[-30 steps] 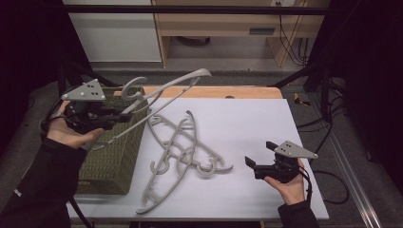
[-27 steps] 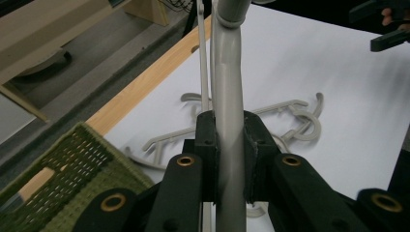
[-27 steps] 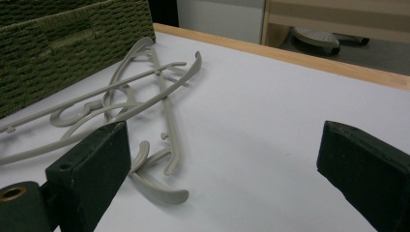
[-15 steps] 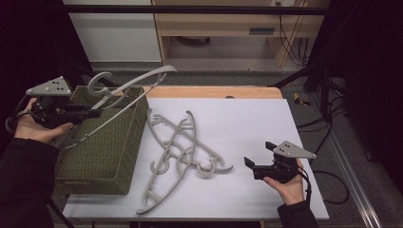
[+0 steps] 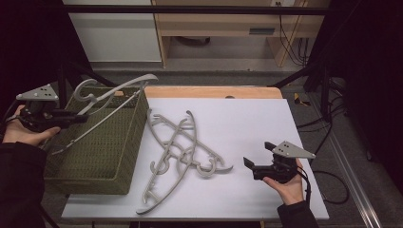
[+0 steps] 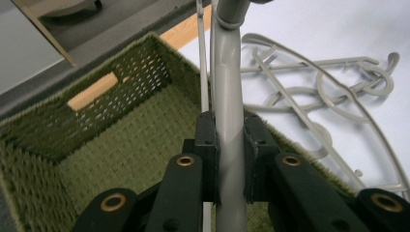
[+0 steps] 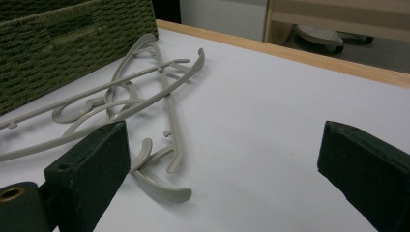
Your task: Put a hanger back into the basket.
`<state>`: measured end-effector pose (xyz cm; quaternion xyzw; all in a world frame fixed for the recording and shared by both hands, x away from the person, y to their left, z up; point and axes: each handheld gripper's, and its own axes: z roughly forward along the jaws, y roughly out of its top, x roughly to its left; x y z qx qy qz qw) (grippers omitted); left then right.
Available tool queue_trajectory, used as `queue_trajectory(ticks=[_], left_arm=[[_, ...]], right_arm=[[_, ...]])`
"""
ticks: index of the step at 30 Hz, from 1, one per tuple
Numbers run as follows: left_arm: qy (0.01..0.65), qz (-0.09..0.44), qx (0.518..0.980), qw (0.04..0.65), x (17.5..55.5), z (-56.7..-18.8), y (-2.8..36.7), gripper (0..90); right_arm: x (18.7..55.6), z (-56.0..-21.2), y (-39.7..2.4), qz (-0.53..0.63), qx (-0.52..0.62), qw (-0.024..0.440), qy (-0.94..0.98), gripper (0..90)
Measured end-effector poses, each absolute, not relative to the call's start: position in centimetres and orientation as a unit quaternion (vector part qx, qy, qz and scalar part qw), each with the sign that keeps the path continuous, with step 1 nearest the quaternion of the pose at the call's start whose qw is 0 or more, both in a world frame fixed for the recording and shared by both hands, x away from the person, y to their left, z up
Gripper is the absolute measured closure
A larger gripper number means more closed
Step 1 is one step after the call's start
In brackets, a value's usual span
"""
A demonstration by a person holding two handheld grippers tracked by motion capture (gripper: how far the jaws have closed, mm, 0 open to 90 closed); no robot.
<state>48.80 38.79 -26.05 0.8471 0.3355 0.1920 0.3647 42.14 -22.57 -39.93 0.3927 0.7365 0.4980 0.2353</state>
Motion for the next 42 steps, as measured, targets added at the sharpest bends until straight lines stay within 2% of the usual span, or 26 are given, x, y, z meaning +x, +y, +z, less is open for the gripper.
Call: queue_trajectory(ticks=[20,33,42], left_arm=[[0.385,0.179,0.831,0.359,48.8,-29.3,43.4,79.4],[0.411,0.175,0.829,0.337,49.7,-30.6,43.3,79.4],[0.429,0.195,0.822,0.319,50.3,-32.2,42.2,79.4]], right_arm=[[42.2,-40.1,-22.2,0.493,0.391,0.234,0.741,4.6],[42.2,-40.1,-22.3,0.493,0.392,0.236,0.74,4.9],[42.2,-40.0,-22.2,0.493,0.391,0.233,0.741,5.0]])
